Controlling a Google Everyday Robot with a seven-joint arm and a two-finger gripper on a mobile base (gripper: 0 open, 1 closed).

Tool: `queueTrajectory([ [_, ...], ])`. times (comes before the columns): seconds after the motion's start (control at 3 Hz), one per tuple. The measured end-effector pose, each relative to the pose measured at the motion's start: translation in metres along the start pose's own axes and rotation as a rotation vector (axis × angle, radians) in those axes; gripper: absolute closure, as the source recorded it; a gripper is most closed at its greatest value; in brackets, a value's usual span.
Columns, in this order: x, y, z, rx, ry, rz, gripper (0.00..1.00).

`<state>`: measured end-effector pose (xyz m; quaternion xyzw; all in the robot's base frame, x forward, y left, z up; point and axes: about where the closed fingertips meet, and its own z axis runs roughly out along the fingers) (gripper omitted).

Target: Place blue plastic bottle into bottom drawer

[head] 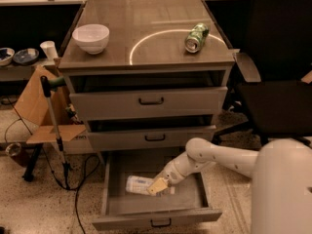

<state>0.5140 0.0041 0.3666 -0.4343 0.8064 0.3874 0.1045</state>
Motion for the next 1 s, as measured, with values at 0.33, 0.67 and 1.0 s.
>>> queueTrajectory([
  [0.33,-0.010,0.027,-0.030,0.031,-0.070,0.002,0.11],
  [0.67,-0.020,0.044,-0.045,0.077,-0.127,0.003,0.00],
  [1.0,-0.020,0.044,-0.045,0.076,-0.127,0.003,0.00],
])
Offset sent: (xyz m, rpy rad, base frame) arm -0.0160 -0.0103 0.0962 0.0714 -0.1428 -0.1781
